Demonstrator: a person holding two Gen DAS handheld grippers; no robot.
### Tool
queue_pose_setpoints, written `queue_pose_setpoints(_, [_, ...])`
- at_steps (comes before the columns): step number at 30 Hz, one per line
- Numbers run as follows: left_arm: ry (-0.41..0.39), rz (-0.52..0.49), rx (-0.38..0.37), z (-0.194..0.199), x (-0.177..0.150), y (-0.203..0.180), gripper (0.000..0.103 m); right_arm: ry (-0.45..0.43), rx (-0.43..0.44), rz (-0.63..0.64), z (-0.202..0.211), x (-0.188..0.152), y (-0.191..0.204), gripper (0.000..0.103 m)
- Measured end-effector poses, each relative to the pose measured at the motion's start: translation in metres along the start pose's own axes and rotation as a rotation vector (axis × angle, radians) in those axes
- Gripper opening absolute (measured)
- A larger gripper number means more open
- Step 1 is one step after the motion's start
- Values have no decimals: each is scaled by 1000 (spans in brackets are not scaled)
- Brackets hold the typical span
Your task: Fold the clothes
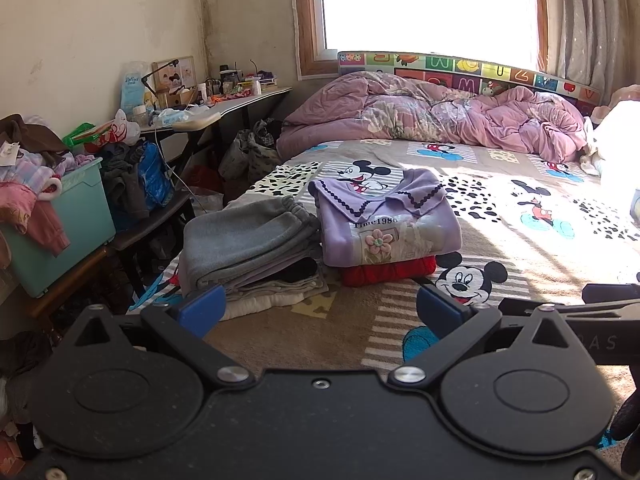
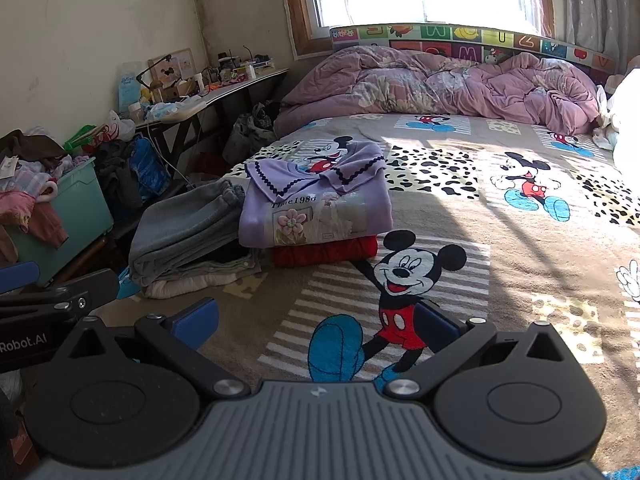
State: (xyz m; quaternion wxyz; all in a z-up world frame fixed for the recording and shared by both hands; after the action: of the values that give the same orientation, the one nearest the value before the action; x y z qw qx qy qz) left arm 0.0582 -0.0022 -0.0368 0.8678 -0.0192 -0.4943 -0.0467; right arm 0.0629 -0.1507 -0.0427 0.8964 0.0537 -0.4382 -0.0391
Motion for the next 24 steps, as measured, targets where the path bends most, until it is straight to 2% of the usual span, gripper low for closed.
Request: queue_pose_setpoints(24, [5, -4, 0, -2, -1, -1, 103, 10, 1, -6, -2, -4, -1, 103])
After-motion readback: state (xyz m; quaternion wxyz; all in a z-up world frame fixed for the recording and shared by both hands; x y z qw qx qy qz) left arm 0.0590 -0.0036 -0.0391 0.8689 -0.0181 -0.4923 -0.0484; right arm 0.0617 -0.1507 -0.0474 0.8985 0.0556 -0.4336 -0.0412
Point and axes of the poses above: each gripper's, at about its wrist camera, not at the fingertips, and z roughly against the way its jaws point, y to its left, x to its top, the point moved 7 cm from there along -z, roughly the way its jaws point, and after that the axes turned 6 degrees about -x, right-handed, at the moved point
